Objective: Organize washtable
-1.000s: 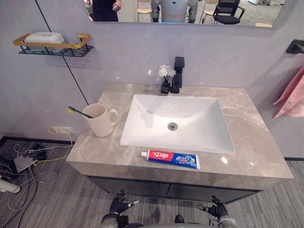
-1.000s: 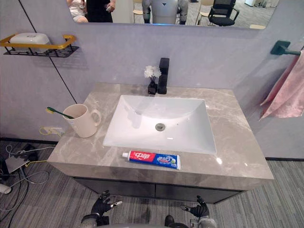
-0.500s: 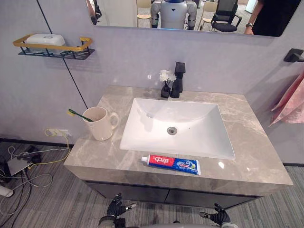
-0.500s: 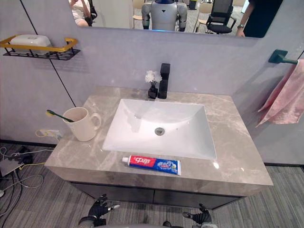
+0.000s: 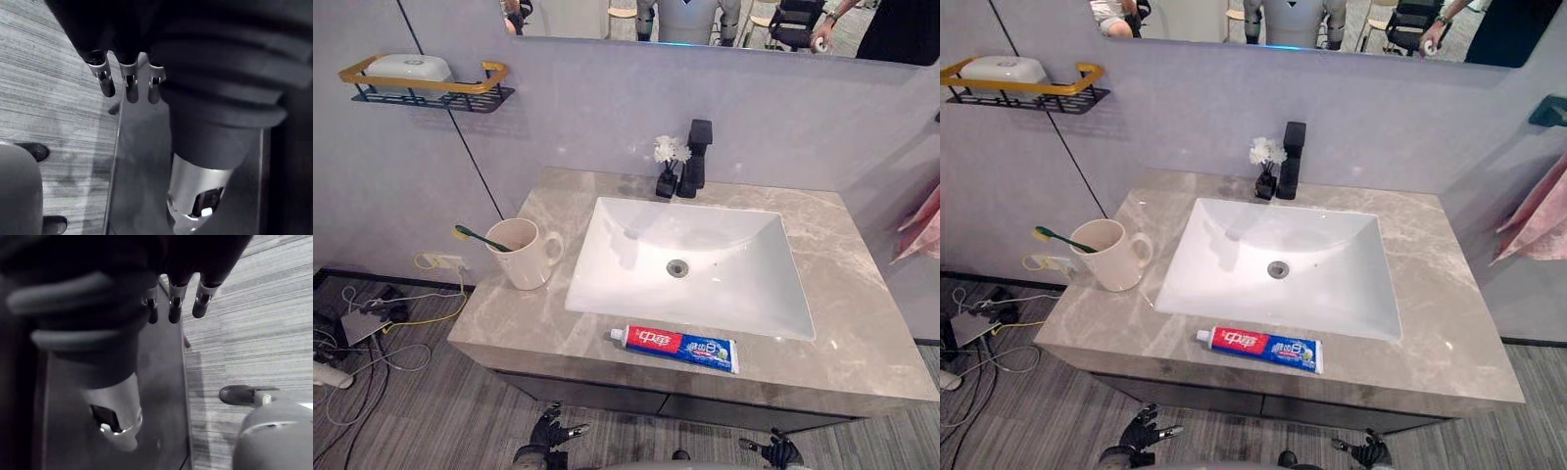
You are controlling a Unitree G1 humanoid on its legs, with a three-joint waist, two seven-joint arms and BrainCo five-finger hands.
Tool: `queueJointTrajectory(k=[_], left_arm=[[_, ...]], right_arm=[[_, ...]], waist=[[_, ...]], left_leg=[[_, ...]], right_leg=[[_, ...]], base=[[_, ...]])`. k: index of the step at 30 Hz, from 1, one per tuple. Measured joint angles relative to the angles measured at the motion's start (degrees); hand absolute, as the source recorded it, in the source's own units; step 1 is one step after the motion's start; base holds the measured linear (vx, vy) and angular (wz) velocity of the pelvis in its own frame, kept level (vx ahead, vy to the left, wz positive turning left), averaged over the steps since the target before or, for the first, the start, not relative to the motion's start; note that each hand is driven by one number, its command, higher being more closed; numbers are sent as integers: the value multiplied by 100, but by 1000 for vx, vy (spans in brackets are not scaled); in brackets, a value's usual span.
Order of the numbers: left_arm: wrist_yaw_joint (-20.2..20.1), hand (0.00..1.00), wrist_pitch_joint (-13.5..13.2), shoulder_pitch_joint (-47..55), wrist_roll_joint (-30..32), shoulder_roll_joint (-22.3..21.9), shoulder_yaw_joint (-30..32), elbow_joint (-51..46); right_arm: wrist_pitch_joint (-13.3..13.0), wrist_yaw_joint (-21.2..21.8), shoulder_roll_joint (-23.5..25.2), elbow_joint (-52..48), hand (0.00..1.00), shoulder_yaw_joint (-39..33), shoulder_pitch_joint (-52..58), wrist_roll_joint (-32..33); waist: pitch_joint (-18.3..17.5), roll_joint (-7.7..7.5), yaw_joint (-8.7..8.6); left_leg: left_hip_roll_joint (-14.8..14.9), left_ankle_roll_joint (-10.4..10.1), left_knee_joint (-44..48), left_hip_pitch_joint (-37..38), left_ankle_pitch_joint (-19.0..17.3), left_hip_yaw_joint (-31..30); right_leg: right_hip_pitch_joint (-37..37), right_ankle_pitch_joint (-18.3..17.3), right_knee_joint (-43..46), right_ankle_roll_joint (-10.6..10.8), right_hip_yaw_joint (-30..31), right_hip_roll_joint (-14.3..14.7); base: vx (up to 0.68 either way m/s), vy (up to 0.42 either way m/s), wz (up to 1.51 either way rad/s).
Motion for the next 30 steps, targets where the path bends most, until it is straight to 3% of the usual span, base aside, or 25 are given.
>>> queueJointTrajectory(k=[7,11,18,25,30], left_arm=[[36,0,0,187,-85,630,1437,-220],[159,0,-2,198,-305,858,2046,-1165],[740,0,-50,321,-160,1024,2751,-5179],[1017,0,-295,286,772,986,2545,-7922],[858,0,-596,288,1244,1146,1381,-9246]], right_arm=[[-15,129,-123,-7,0,-91,8,-18],[-17,159,-199,-13,0,-89,34,-117],[-66,212,-235,-83,0,-137,367,-204],[-62,262,-110,-79,0,-138,461,-203],[-70,382,-14,-22,0,-31,475,-165]], waist=[[3,20,11],[12,42,25],[-119,129,309],[-196,261,311],[-193,262,304]], left_leg=[[-7,-37,-29,-77,38,-99],[9,-99,-28,-155,60,-225],[14,-37,-9,-264,115,-327],[-69,-39,98,-316,113,-416],[-72,-28,164,-327,97,-456]], right_leg=[[14,-14,-3,-15,-143,-24],[-1,-65,-19,11,-268,-17],[-60,-85,0,-21,-386,-10],[-53,-85,1,-22,-410,-89],[9,-84,0,-22,-420,-88]], base=[[-71,-11,11],[-45,-19,16],[25,3,9],[14,31,6],[-79,2,4]])
